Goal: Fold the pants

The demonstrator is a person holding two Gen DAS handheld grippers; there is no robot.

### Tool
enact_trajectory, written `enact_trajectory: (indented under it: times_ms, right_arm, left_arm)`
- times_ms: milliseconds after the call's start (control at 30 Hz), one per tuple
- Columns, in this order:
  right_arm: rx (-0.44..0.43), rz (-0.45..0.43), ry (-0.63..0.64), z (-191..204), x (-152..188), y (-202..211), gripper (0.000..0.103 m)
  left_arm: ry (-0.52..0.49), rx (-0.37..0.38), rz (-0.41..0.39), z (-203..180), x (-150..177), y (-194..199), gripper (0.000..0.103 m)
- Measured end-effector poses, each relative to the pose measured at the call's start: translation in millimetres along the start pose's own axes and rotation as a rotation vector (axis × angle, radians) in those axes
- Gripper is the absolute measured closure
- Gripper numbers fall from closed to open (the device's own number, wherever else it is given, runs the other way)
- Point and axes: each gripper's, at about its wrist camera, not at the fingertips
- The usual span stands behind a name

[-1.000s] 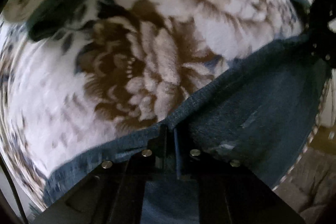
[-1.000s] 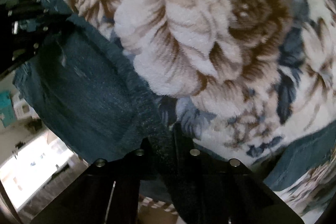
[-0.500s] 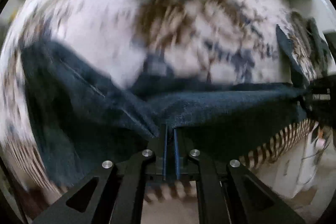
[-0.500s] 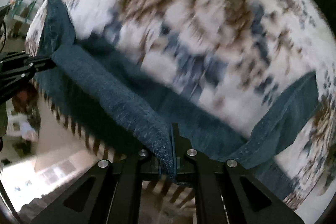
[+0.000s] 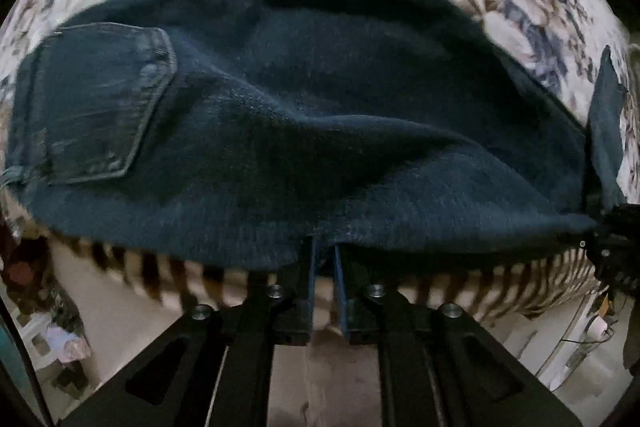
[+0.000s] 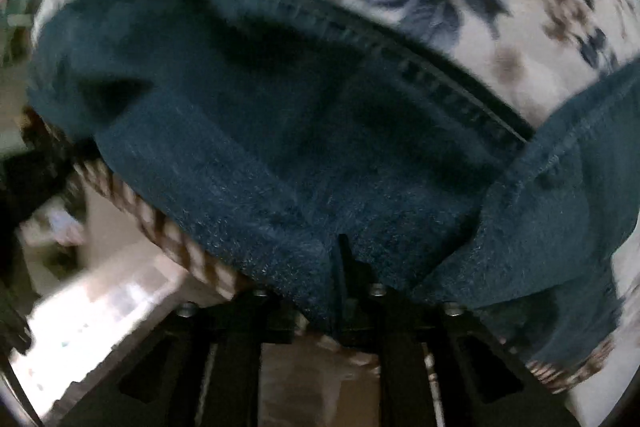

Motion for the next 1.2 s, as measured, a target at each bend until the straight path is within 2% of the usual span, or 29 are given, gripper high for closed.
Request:
enact_trajectory:
  times_ms: [33, 67, 100, 133, 200, 233, 300, 333, 400, 467, 567, 600, 633, 667, 700, 733, 800, 933, 967, 1067, 1133, 1200]
  right_arm:
    - [-0.038, -0.034, -0.036, -6.5, 1.2, 14.4, 0.015]
    - [-0.063, -0.056, -0.057, -11.4, -1.3, 20.9, 0.008]
    - [-0.119, -0.106, -0.100, -19.7, 2.1, 39.4, 0.008]
    - [-0.153, -0.135, -0.139, -26.8, 3.8, 52.4, 0.008]
    - [-0.196, -0.223, -0.252, -52.1, 8.5, 83.7, 0.008]
    - [-0.186, -0.271, -0.322, -71.1, 9.7, 97.8, 0.008]
    - [-0.133, -0.319, -0.406, -101.2, 3.5, 113.7, 0.008]
    - [-0.099, -0.334, -0.439, -114.5, -2.5, 119.1, 0.008]
    - [-0.037, -0.356, -0.527, -150.5, -21.5, 124.0, 0.008]
    - [-0.002, -0.349, -0.603, -181.8, -47.6, 121.2, 0.009]
    - [0.062, -0.317, -0.630, -210.1, -81.1, 110.0, 0.009]
    - [0.096, -0.296, -0.632, -216.6, -90.4, 104.9, 0.016]
    - [0.139, -0.268, -0.634, -222.4, -98.0, 99.4, 0.031]
    - [0.161, -0.265, -0.636, -224.6, -99.8, 98.5, 0.039]
    - [0.200, -0.281, -0.636, -226.3, -98.3, 101.5, 0.060]
    - [0.211, -0.297, -0.633, -226.6, -95.8, 105.2, 0.087]
    - [0.176, -0.368, -0.640, -226.1, -78.8, 122.8, 0.093]
    - [0.022, -0.565, -0.677, -234.5, -17.9, 178.4, 0.094]
    - [-0.026, -0.649, -0.694, -236.7, 9.9, 200.6, 0.094]
    - [-0.114, -0.832, -0.729, -243.3, 75.0, 241.1, 0.094]
    - [-0.172, -0.999, -0.753, -252.7, 135.6, 268.0, 0.096]
    - [-0.156, -1.101, -0.758, -256.7, 173.9, 276.3, 0.101]
  left_arm:
    - [0.014, -0.021, -0.011, -1.5, 5.1, 12.4, 0.077]
    - [0.025, -0.034, -0.025, -2.0, 9.2, 20.8, 0.073]
    - [0.037, -0.054, -0.043, -2.4, 13.7, 29.4, 0.064]
    - [0.051, -0.084, -0.062, -2.8, 18.8, 38.7, 0.048]
    - [0.092, -0.120, -0.112, -3.7, 26.0, 57.3, 0.034]
    - [0.118, -0.154, -0.151, -6.8, 26.8, 67.8, 0.031]
    - [0.122, -0.179, -0.188, -17.7, 16.1, 76.3, 0.026]
    - [0.116, -0.225, -0.208, -26.8, 5.3, 76.9, 0.025]
    - [0.091, -0.254, -0.214, -37.1, -20.0, 72.5, 0.025]
    - [0.068, -0.268, -0.227, -58.3, -50.7, 60.7, 0.025]
    - [0.015, -0.274, -0.244, -85.6, -78.4, 50.7, 0.025]
    - [-0.007, -0.283, -0.245, -96.9, -86.0, 47.2, 0.025]
    - [-0.017, -0.282, -0.250, -102.4, -89.2, 48.2, 0.025]
    - [-0.029, -0.281, -0.252, -107.8, -90.9, 47.7, 0.025]
    - [-0.040, -0.283, -0.251, -111.9, -92.0, 47.9, 0.025]
    - [-0.052, -0.274, -0.247, -116.9, -91.4, 50.3, 0.025]
    - [-0.064, -0.258, -0.243, -120.9, -88.1, 53.4, 0.025]
    - [-0.057, -0.209, -0.225, -122.4, -74.9, 61.9, 0.025]
    - [-0.051, -0.200, -0.222, -121.6, -71.5, 64.3, 0.025]
    - [-0.035, -0.174, -0.229, -122.0, -61.2, 73.8, 0.025]
    - [-0.022, -0.157, -0.242, -122.3, -54.9, 80.0, 0.025]
    - [-0.008, -0.144, -0.260, -123.3, -48.4, 85.8, 0.025]
Point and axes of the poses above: each gripper's, at about its wrist camera, not at the fingertips, and y roughly against the way its jaws point, z to its left, x to its underside, and after that the axes turned 11 degrees about -x, right-handed
